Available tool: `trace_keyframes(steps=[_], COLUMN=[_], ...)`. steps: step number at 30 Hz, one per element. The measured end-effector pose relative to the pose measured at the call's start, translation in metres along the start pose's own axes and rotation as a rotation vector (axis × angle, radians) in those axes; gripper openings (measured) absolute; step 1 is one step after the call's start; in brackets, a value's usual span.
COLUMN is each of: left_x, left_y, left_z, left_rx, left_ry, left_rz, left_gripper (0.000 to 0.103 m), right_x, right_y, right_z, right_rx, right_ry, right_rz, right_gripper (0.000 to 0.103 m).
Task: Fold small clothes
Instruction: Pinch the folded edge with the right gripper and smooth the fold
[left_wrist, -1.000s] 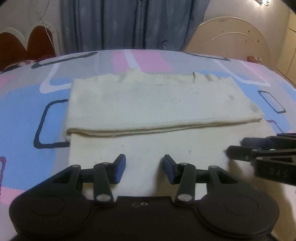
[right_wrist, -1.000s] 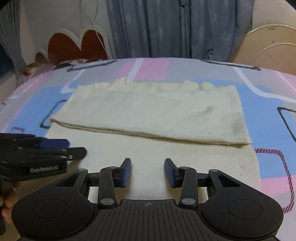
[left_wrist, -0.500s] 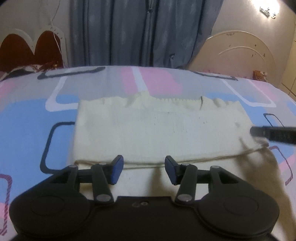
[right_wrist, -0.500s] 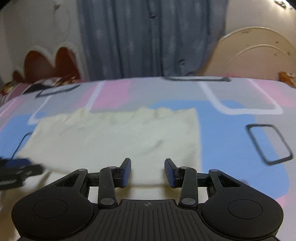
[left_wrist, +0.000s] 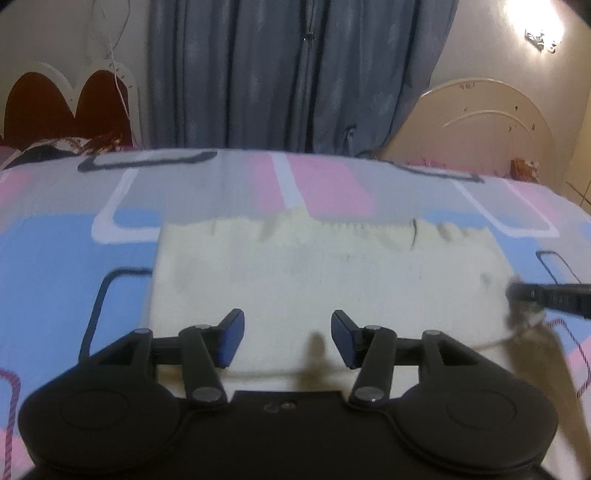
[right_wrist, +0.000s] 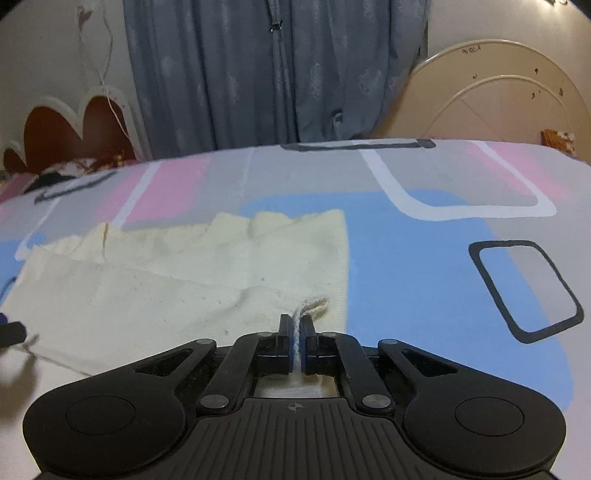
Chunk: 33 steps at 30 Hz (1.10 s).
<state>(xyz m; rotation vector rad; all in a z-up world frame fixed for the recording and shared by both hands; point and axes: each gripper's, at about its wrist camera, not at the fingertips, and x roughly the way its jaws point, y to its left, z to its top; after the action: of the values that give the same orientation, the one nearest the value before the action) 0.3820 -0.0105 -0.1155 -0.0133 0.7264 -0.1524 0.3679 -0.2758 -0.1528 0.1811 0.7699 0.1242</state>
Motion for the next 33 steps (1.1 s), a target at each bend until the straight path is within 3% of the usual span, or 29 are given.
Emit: trace_keyframes(steps=[4, 10, 16, 21, 24, 28, 33], left_x=[0.025, 0.032, 0.016, -0.005, -0.010, -0.012, -0.021], left_y=[0.005, 0.017, 0.010, -0.004, -0.015, -0.025, -0.017], left_z=[0.007, 0.001, -0.006, -0.016, -0.026, -0.045, -0.057], left_rx=[-0.010, -0.033, -0.042, -0.041, -0.019, 0.015, 0.044], left_ry=[0.024, 0.055, 0.066, 0.088, 0.117, 0.150, 0.134], left_rz=[0.044, 0.070, 0.044, 0.007, -0.020, -0.018, 0.021], left_gripper=[0.052, 0.051, 0.052, 0.055, 0.055, 0.056, 0.058], right_x=[0.009, 0.008, -0.023, -0.030, -0.035, -0.040, -0.043], right_y=[0.006, 0.004, 0.020, 0.059, 0.082, 0.104, 0.087], right_z=[0.000, -0.002, -0.003, -0.022, -0.037, -0.050, -0.061], right_rx=[-0.091, -0.083, 0.009, -0.014, -0.044, -0.098, -0.144], right_ry=[-0.002, -0.040, -0.050, 0.046, 0.079, 0.117, 0.122], right_rz=[-0.102, -0.195, -0.003, 0.161, 0.214, 0.251, 0.168], right_gripper=[0.003, 0.003, 0.003, 0.003, 0.003, 0.006, 0.011])
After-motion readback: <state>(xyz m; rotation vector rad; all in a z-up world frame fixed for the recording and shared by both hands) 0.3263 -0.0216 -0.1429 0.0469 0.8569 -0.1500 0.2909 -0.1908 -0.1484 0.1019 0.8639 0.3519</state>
